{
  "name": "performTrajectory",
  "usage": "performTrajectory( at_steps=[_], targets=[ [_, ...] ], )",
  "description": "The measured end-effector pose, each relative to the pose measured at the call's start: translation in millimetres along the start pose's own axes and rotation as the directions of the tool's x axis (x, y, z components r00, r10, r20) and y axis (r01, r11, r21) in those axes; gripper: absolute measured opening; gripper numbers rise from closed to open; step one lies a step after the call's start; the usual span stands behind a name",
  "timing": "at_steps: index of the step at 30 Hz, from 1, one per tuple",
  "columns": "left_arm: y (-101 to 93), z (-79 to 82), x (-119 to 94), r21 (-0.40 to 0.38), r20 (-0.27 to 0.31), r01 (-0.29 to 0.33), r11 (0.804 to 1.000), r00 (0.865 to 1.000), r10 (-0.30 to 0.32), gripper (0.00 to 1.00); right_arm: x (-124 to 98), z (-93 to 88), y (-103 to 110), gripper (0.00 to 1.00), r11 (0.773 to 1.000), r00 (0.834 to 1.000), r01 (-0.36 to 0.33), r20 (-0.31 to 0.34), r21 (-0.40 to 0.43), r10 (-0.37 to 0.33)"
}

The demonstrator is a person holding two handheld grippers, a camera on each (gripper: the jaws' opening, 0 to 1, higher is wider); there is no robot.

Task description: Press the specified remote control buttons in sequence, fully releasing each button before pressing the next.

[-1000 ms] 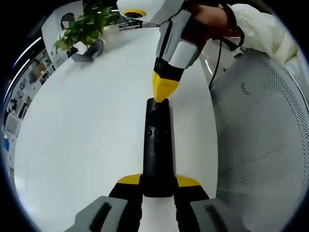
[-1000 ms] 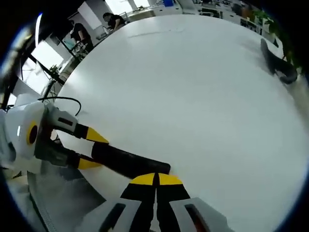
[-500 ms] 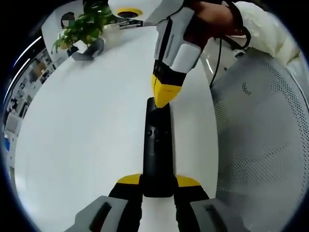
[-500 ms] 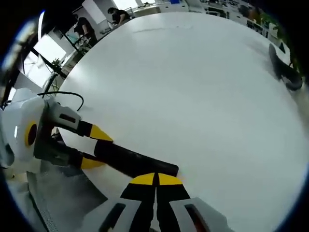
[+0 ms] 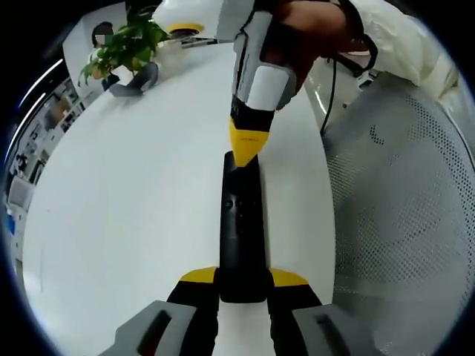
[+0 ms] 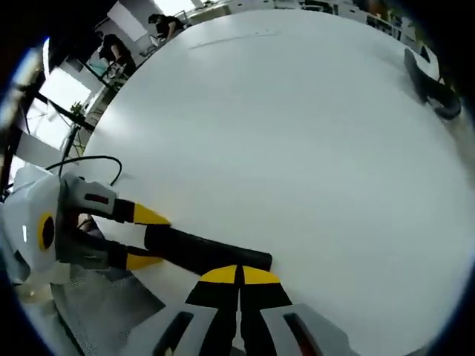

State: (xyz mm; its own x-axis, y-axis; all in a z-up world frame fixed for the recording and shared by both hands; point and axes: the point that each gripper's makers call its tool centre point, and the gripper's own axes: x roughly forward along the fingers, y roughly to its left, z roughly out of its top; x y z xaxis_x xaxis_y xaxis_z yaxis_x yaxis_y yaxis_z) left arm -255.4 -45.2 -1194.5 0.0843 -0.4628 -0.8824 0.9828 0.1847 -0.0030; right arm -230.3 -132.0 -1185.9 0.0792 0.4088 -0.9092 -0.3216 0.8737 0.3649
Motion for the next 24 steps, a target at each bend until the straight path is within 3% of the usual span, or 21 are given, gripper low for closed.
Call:
performTrajectory(
  at_steps=[11,20,24],
  targets=[
    [-0.3,0.3,-0.2,-0.001,0.004,-0.003,1.0,1.0,0.003,0.24,0.6,-0.1,-0.1,0.0,1.0,0.994,0.003,-0.111,0.02,-0.001],
    [-0.8,0.3,-0.1,-0.009,-0.001,-0.006,1.0,1.0,0.006,0.24,-2.4,-3.1,2.4,0.0,0.999,1.0,-0.009,0.009,-0.045,0.01],
    [-4.2,0.0,-0.3,-0.008,-0.011,-0.003,1.0,1.0,0.003,0.24,-2.1,-5.7,3.7,0.0,0.999,1.0,-0.013,0.007,-0.029,0.014]
  ],
)
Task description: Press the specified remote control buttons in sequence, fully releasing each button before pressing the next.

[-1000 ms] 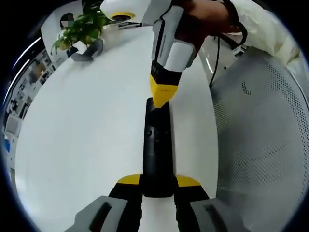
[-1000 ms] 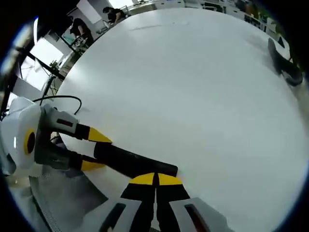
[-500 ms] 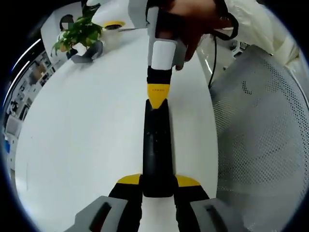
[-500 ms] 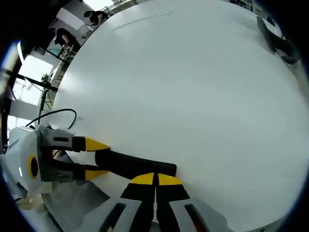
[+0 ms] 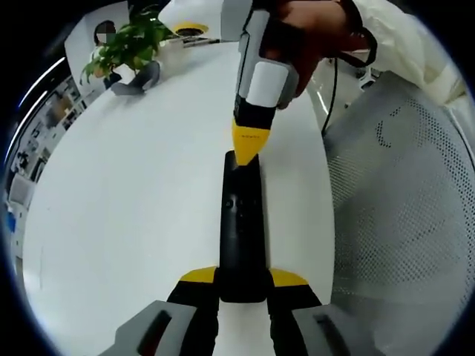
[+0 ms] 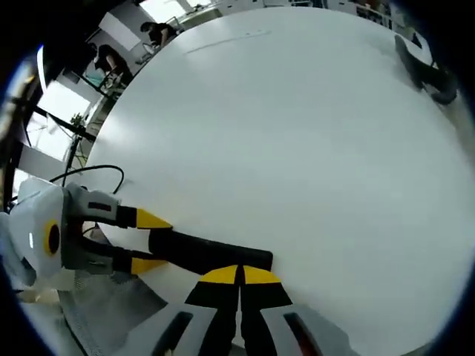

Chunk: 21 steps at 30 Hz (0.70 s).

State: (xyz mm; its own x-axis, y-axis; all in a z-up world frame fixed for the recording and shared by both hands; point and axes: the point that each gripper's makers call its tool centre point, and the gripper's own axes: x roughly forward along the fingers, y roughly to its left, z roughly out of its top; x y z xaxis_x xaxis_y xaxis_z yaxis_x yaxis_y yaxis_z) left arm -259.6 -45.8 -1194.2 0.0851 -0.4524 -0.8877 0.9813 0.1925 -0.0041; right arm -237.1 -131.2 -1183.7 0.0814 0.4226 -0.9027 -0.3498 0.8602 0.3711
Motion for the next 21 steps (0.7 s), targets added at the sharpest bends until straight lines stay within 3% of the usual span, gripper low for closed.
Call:
performTrajectory(
  at_steps=[15,21],
  targets=[
    [-5.7,-4.5,-2,0.006,0.002,0.007,1.0,1.0,-0.007,0.24,-1,2.6,22,0.0,0.998,0.996,-0.021,0.082,-0.065,0.027],
    [-11.1,-8.0,-4,0.003,-0.014,0.005,1.0,1.0,-0.005,0.24,4,-8.8,20,0.0,0.996,0.999,0.026,0.032,-0.086,-0.023]
  ],
)
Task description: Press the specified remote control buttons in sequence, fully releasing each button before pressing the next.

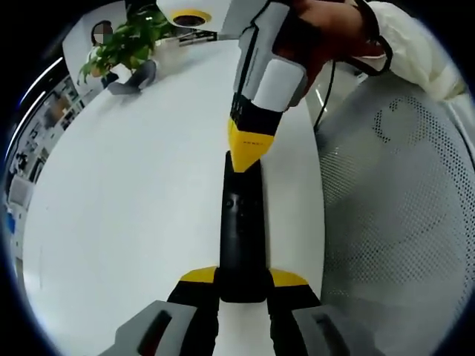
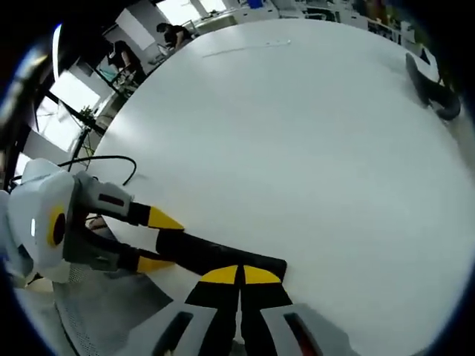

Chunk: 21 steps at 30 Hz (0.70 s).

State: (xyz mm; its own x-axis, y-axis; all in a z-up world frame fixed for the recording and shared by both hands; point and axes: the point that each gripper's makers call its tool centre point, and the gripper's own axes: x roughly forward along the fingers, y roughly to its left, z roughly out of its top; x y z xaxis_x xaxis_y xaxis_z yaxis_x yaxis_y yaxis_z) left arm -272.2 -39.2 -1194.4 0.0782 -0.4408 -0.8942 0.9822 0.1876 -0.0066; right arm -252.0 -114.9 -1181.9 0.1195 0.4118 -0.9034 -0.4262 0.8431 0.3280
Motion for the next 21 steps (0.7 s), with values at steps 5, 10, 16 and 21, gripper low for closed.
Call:
performTrajectory(
  at_steps=[5,10,16,21],
  targets=[
    [-4.9,-4.3,-2,0.005,0.003,0.01,1.0,1.0,-0.01,0.24,1,-4.7,4,0.0,1.0,1.0,0.014,-0.001,-0.001,-0.014],
    [-13.9,-10.8,-6,0.022,-0.011,0.02,1.0,1.0,-0.02,0.24,3,-10.7,12,0.0,1.0,0.999,0.025,-0.02,-0.005,-0.025],
    [-25.6,-21.3,-12,0.011,-0.017,0.045,0.999,0.999,-0.045,0.24,6,-18.1,27,0.0,0.999,0.998,0.045,-0.04,-0.019,-0.046],
    [-35.4,-32.4,-18,0.017,-0.027,0.055,0.998,0.998,-0.054,0.24,10,-24.1,41,0.0,0.998,0.996,0.06,-0.068,-0.033,-0.062]
  ],
)
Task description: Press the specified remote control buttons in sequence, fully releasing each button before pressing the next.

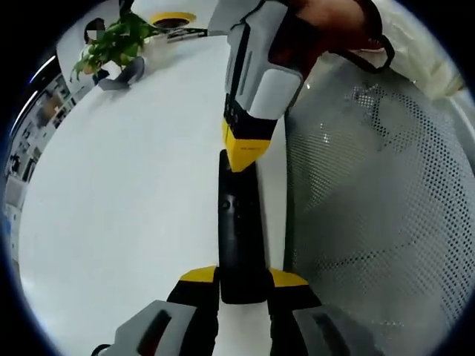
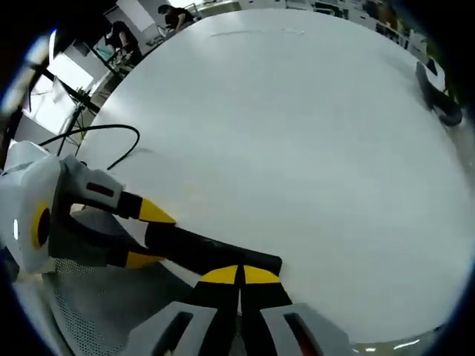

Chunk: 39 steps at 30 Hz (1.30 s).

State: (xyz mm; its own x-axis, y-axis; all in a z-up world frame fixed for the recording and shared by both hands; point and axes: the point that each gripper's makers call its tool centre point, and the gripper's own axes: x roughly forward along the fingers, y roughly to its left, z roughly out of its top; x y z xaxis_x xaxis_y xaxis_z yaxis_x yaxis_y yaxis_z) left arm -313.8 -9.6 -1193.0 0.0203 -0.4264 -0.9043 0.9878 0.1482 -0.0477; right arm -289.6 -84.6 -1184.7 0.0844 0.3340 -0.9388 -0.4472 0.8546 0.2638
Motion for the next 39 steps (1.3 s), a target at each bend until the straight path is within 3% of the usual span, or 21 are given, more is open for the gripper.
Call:
performTrajectory(
  at_steps=[10,14,18,22,27,39],
  targets=[
    [-11.0,-15.4,-6,-0.004,0.019,-0.002,1.0,1.0,0.002,0.24,4,-5.2,18,0.0,0.999,1.0,0.017,0.018,0.03,-0.017],
    [-10.2,-14.9,-5,-0.007,0.048,-0.024,1.0,0.999,0.025,0.24,4,-5.1,17,0.0,0.999,0.999,0.037,0.018,0.028,-0.038],
    [-9.9,-15.1,-5,-0.004,0.098,-0.033,0.999,0.995,0.033,0.24,4,-4.9,15,0.0,0.994,0.998,0.041,0.034,0.097,-0.044],
    [-10.3,-15.5,-6,-0.019,0.147,-0.044,0.999,0.988,0.046,0.24,4,-5.9,16,0.0,0.993,0.997,0.057,0.049,0.101,-0.062],
    [-11.2,-13.9,-3,0.03,0.133,-0.07,0.997,0.989,0.066,0.24,4,-5.6,16,0.0,0.991,0.994,0.086,0.06,0.105,-0.093],
    [-9.6,-13.8,-2,0.035,0.17,-0.089,0.995,0.982,0.082,0.25,5,-6.1,13,0.0,0.984,0.998,0.019,0.057,0.175,-0.029]
  ],
)
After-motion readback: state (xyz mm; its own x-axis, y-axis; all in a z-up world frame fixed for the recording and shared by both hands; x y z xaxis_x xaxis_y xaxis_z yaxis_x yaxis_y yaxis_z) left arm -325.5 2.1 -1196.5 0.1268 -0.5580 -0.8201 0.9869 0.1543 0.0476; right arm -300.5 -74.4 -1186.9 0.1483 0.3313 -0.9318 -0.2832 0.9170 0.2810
